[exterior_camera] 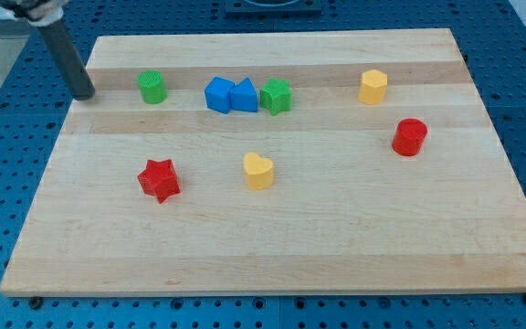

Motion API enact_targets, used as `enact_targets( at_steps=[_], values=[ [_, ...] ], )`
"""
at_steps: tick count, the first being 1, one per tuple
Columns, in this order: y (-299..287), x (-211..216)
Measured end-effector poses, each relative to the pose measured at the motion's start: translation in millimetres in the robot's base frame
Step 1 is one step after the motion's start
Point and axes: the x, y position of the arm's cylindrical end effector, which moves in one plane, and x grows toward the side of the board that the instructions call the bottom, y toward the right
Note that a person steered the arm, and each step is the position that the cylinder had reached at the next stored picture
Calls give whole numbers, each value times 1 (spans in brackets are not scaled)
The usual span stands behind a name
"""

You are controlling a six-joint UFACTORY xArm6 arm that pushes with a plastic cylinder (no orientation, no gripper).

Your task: Slide the green circle close to the blue cube

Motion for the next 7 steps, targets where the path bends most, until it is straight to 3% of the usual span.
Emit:
enact_targets(
  at_steps=[1, 3, 5, 7],
  values=[
    [6, -21],
    [45, 33],
    [22, 1],
    [58, 6]
  ],
)
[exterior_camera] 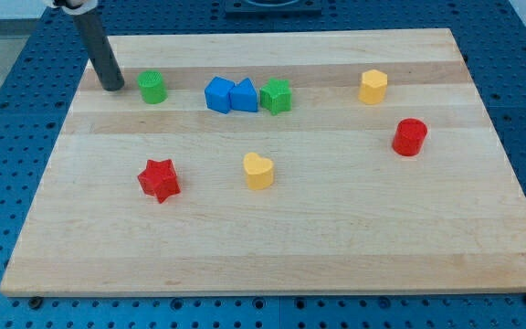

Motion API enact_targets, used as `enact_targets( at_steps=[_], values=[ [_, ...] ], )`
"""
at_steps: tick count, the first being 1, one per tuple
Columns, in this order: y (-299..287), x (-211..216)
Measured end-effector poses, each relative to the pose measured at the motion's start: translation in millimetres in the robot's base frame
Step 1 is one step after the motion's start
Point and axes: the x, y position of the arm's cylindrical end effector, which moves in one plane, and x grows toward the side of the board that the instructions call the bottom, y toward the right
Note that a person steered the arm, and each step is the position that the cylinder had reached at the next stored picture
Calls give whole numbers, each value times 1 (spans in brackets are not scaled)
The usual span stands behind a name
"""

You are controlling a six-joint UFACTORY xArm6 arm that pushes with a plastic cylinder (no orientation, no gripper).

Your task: Slide the green circle close to the blue cube

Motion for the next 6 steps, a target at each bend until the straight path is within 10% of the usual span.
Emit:
enact_targets(
  at_steps=[6],
  values=[
    [69, 4]
  ],
)
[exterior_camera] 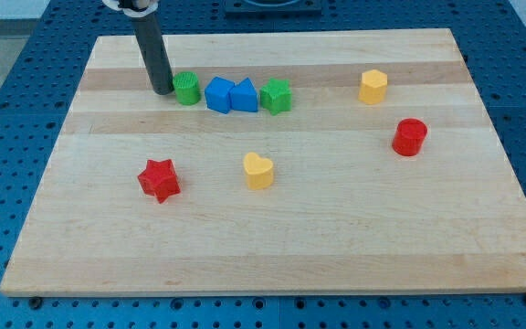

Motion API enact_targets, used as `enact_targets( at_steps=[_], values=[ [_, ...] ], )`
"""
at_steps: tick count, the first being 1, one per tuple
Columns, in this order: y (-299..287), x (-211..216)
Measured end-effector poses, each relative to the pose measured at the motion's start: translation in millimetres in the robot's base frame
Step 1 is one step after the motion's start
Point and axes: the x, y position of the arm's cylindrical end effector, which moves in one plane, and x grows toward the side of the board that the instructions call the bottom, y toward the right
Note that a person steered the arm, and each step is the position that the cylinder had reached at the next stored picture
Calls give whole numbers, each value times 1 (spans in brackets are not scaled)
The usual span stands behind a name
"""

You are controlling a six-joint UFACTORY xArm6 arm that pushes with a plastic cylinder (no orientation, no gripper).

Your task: Slide the green circle close to the blue cube

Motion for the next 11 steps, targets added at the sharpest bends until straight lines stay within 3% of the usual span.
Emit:
enact_targets(
  at_steps=[2, 4, 5, 9, 11],
  values=[
    [-13, 2],
    [-35, 86],
    [-18, 97],
    [96, 68],
    [112, 45]
  ],
)
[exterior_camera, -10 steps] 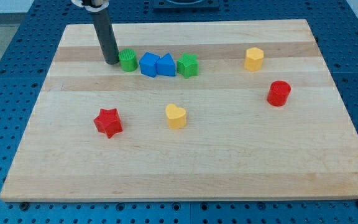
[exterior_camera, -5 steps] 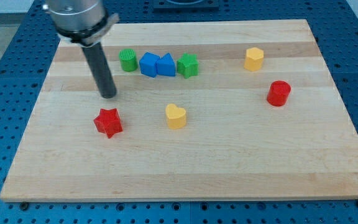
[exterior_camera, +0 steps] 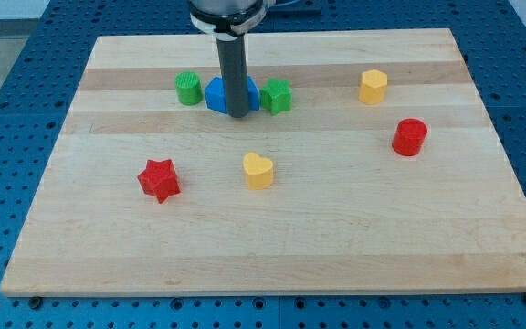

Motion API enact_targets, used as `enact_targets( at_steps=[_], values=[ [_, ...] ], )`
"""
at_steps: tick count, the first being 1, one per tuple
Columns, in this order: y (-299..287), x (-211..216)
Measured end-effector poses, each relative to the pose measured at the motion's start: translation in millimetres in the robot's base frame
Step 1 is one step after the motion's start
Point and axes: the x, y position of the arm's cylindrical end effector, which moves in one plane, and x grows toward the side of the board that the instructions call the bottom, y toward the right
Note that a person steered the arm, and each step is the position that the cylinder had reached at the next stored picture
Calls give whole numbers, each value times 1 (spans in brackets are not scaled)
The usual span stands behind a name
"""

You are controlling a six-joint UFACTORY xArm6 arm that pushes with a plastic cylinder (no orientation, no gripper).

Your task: Slide the green circle close to the blue cube

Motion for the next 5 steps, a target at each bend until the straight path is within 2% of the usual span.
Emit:
enact_targets(
  at_steps=[2, 5],
  values=[
    [-2, 7],
    [-46, 10]
  ],
)
